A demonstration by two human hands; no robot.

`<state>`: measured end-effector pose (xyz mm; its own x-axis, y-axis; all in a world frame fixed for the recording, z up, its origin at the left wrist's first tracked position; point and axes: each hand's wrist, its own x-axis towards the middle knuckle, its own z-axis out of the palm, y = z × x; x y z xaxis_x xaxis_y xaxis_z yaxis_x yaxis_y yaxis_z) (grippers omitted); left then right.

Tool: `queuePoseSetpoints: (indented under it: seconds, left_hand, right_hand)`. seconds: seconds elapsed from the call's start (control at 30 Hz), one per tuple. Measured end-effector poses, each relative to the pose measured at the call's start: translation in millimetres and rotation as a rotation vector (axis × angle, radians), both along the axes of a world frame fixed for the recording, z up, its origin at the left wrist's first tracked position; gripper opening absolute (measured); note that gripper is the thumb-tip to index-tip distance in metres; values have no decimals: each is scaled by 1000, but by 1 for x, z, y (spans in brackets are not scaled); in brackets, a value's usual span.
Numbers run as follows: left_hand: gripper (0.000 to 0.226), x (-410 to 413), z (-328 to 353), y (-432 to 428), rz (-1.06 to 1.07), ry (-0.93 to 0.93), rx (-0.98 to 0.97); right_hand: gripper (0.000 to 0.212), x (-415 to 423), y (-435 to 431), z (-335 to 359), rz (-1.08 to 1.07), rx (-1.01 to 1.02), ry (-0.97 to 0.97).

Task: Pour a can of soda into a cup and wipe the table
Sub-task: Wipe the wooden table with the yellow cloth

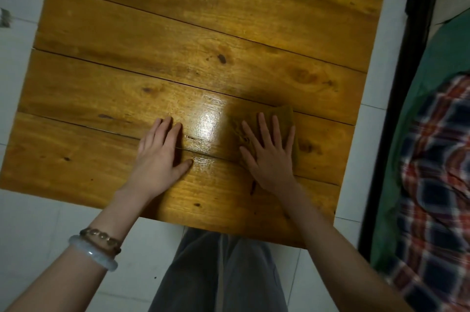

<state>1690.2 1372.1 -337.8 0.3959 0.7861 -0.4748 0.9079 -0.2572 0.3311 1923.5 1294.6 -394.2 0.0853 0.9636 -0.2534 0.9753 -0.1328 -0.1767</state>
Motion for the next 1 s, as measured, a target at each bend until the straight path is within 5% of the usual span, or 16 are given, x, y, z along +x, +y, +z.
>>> queuePoseSetpoints:
  seconds: [0.2,0.4,0.67,1.0]
  left_hand:
    - [57,51,2,-8,249,-313,-31]
    - [48,99,-5,-10,554,-473,-229]
    - [33,127,-14,-7,843,-362,-209]
    - [15,149,-17,4,957,-252,-338]
  right_hand:
    - [66,-28,15,18,-255,-118,230]
    - [43,27,6,39,-650,115,381]
    - [30,53,19,37,-827,-9,451]
    - [19,69,27,45,-850,-106,632]
